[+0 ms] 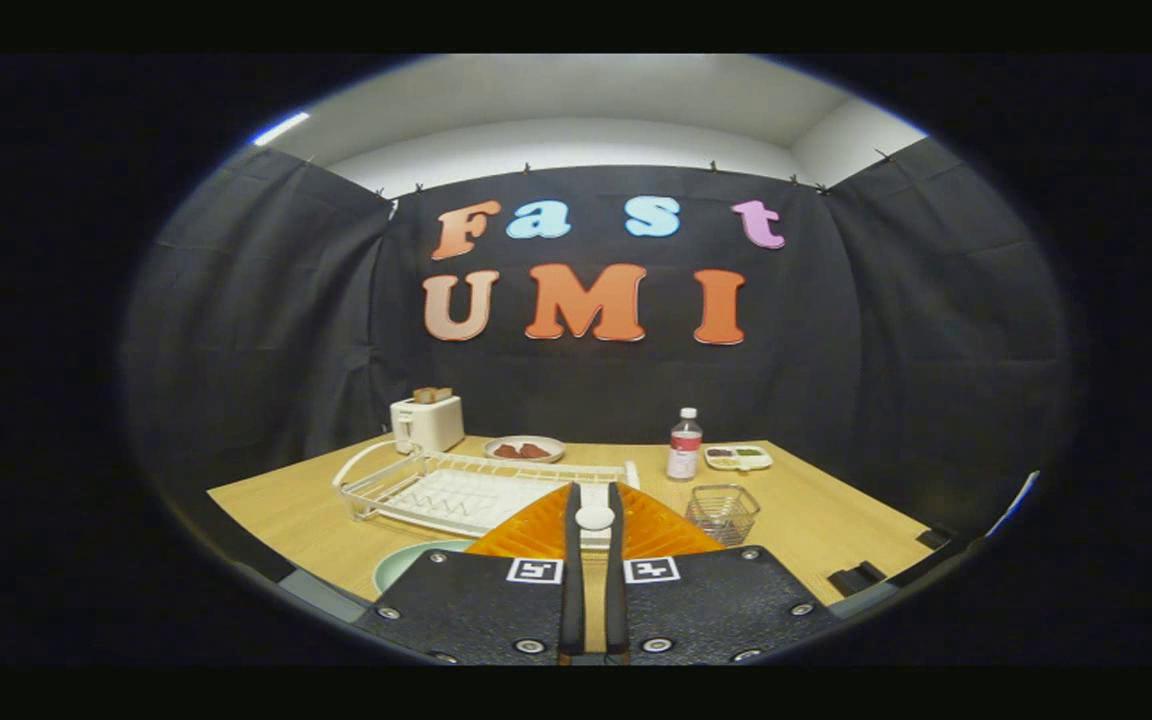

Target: Take the plate from the dish rack, then take the spoon from the basket and place it into the plate.

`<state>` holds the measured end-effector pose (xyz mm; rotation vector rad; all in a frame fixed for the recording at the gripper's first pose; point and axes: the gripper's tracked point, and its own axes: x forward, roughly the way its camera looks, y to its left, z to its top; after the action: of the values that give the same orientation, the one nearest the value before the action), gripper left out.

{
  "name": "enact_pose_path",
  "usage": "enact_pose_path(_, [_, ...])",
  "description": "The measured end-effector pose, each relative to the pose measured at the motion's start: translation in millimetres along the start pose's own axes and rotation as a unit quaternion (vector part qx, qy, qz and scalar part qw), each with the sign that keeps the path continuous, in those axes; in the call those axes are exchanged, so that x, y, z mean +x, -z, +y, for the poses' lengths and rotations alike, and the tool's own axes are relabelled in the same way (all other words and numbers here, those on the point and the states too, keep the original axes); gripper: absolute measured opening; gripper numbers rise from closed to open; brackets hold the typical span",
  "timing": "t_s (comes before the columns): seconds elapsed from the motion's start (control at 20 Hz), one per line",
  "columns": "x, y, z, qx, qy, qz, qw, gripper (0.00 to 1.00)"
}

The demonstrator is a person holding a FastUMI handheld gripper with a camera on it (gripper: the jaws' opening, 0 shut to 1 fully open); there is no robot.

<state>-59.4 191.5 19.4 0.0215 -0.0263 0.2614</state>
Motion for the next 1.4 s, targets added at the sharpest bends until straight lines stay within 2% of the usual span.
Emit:
enact_pose_path(0.55, [18.9,66.1,91.5,0.003,-0.084,0.031,0.996,0.08])
enact_pose_path(0.95, [35.1,102.7,102.8,-0.010,-0.102,0.050,0.993,0.08])
enact_pose_path(1.15, [34.5,107.0,105.5,-0.015,-0.112,0.054,0.992,0.10])
enact_pose_path(1.4, [23.9,122.0,107.5,-0.005,-0.126,0.089,0.988,0.20])
